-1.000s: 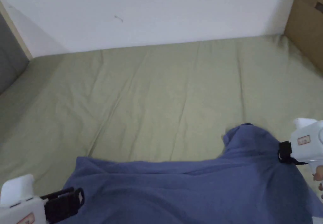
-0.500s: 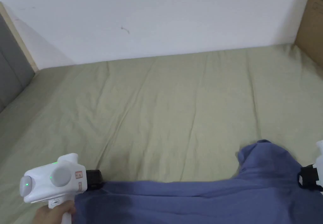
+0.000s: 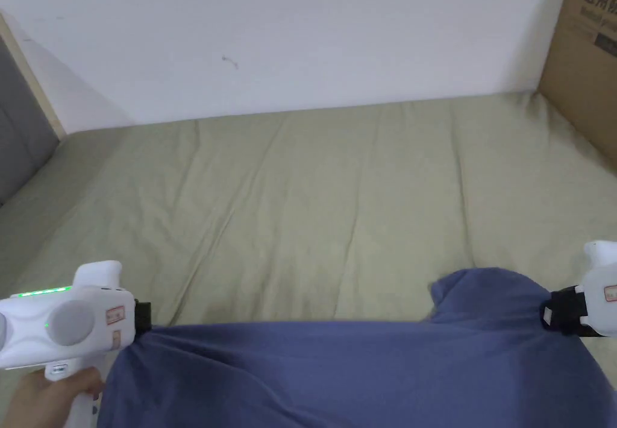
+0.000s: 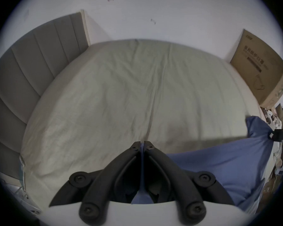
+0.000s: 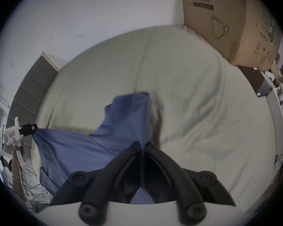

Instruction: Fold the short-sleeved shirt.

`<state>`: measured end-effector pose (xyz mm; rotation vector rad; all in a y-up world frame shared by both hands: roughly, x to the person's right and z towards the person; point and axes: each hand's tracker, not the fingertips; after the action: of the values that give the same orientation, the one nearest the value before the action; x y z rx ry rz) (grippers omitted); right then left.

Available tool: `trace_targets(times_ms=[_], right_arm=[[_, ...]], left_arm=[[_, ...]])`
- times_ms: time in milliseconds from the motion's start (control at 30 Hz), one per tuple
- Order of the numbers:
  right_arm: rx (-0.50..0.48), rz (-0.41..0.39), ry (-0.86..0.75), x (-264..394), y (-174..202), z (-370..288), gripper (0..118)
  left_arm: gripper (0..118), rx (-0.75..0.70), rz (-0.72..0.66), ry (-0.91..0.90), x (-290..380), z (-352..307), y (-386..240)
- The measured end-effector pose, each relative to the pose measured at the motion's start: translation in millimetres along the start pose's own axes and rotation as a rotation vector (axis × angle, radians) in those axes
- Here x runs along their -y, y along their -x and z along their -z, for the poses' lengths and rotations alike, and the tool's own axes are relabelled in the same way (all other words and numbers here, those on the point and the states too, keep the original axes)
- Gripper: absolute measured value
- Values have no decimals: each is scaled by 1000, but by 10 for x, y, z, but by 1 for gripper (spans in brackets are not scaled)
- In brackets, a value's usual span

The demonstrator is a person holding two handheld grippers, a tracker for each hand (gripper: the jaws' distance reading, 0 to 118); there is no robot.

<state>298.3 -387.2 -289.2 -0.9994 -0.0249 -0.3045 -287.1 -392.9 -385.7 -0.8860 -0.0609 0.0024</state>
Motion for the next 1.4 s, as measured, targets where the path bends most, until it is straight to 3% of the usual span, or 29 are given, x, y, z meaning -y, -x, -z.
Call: trace_targets(times_ms=[267,467,567,600,700,733,800,833,867,900,933,967,1000,1067,1200,1233,1267,1300,1333,1400], right_arm=[[-27,-59,-119,509,129,-1132,3],[-8,-93,-76,1498,149,-1561,3],[-18,-56,16,2084,53,-1464,3],[22,-33,50,2300,13,-1390,3],[69,54,81,2719,-95,-1204,3],[40,98,96,2810,-142,-1148,3],[62,84,75,2923,-146,-1076,5],[75,77,63,2946,-137,-1063,16],[85,65,48,2940,-98,-1088,39],[124,46,21,2929,-124,-1101,73],[153,20,-2,2905,-73,-1152,85],[167,-8,-27,2879,-34,-1202,85],[170,-47,-70,2839,21,-1285,85],[199,-110,-115,2721,208,-1426,85],[38,-132,-205,2571,589,-1519,82],[9,-122,-222,2553,709,-1486,75],[-10,-141,-223,2553,864,-1428,55],[-17,-158,-230,2565,973,-1367,20],[-5,-165,-234,2584,1084,-1294,4],[-63,-222,-187,2586,1313,-1159,3]], left_arm=[[0,42,3,-146,510,-1488,157],[1,59,-36,-130,1394,-1876,346],[1,37,-69,-28,1884,-1795,447],[1,34,-87,8,2004,-1689,488],[1,34,-165,84,2368,-1547,597],[1,21,-176,92,2439,-1418,703],[2,33,-230,95,2538,-1380,769],[6,41,-245,93,2557,-1374,786],[16,35,-258,87,2560,-1373,778],[45,27,-255,81,2548,-1400,772],[76,10,-241,75,2515,-1454,771],[102,7,-234,67,2498,-1491,778],[110,10,-230,54,2471,-1555,733],[113,51,-250,-35,2391,-1737,743],[106,141,-313,-107,2314,-1982,723],[96,176,-339,-133,2337,-2029,712],[74,200,-361,-160,2368,-2040,715],[30,213,-365,-159,2396,-2032,711],[1,184,-378,-129,2450,-2017,711],[1,176,-417,-117,2573,-1999,629]])
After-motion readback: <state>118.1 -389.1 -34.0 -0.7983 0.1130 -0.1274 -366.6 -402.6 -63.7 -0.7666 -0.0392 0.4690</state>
